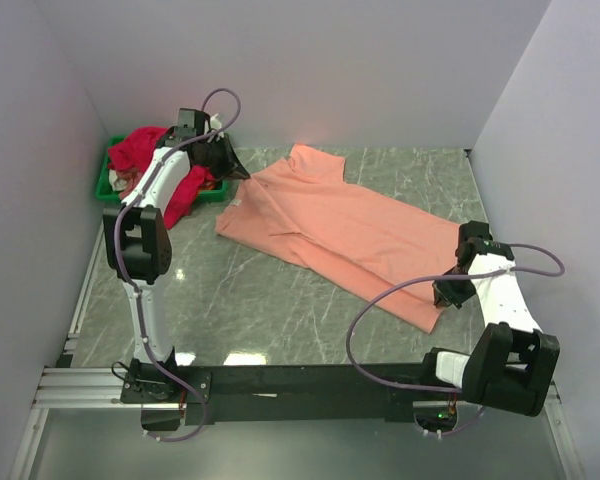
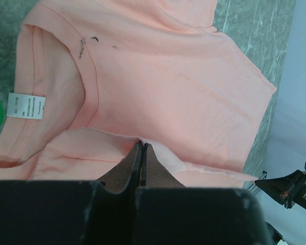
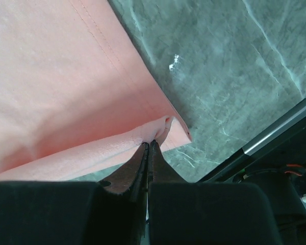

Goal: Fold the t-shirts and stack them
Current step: Fold the tshirt

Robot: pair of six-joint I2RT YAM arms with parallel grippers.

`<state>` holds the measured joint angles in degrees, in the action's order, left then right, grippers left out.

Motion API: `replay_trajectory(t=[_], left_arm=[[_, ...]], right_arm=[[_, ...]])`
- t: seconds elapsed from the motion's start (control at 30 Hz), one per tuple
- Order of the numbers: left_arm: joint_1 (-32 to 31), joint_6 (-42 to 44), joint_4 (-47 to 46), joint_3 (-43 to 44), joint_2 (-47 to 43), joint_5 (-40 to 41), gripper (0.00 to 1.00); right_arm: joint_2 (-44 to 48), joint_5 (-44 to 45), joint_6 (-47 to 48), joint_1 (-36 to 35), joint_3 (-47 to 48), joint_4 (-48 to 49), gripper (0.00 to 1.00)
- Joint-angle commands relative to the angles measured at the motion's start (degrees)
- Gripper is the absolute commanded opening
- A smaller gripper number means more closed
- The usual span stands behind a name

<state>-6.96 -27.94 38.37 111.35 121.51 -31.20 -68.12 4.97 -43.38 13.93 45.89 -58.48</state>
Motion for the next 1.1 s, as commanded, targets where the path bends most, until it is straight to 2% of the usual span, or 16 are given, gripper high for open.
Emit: replay_trajectory(t=[0.0,0.13,0.2,0.23,0.27,0.33,0.37,0.43,0.57,0.67,0.87,1.07], left_arm=[[-0.33,-0.18,-2.33,3.17,1.09,-0.09,0.01],[-0.42,-1.06,-3.47,3.87,2.14,1.4,0.01],[-0.6,-1.59,-4.09,4.49,2.67,1.93,0.1],[-0.6,-1.76,-4.44,4.75,2.76,2.19,0.29],[-0.6,-1.94,-4.36,5.19,3.02,3.07,0.39],[-0.69,-1.94,-4.09,6.42,2.59,4.21,0.6],[-0.69,-1.68,-3.74,6.51,2.24,5.87,0.65],[-0.69,-1.06,-3.65,5.73,0.14,7.55,0.73],[-0.6,1.22,-4.27,-0.42,-5.22,10.98,0.77],[-0.51,2.1,-4.88,-10.76,-10.32,13.87,0.77],[1.24,3.07,-4.88,-24.31,-17.89,17.84,0.76],[2.65,2.81,-5.23,-29.08,-18.6,17.4,0.72]], right_arm=[[-1.49,1.97,1.54,0.48,2.8,2.49,0.0],[-4.04,2.59,1.89,0.57,3.33,3.81,0.0],[-5.53,2.41,2.15,0.48,3.94,4.42,0.0],[-5.97,2.32,2.24,0.57,4.29,4.6,0.05],[-6.84,2.24,2.42,0.57,5.43,4.69,0.23],[-7.29,2.58,2.86,0.57,6.75,4.25,0.42],[-7.29,2.85,2.94,0.57,8.15,4.08,0.52],[-6.86,3.29,3.47,0.57,10.0,3.46,0.57],[-4.93,2.94,4.35,0.39,11.33,2.49,0.58],[-3.52,0.39,4.7,-0.57,10.19,2.75,0.58],[-3.95,-2.95,1.29,-9.35,8.25,3.9,0.57],[-9.57,-4.8,-2.59,-16.56,7.64,7.15,0.57]])
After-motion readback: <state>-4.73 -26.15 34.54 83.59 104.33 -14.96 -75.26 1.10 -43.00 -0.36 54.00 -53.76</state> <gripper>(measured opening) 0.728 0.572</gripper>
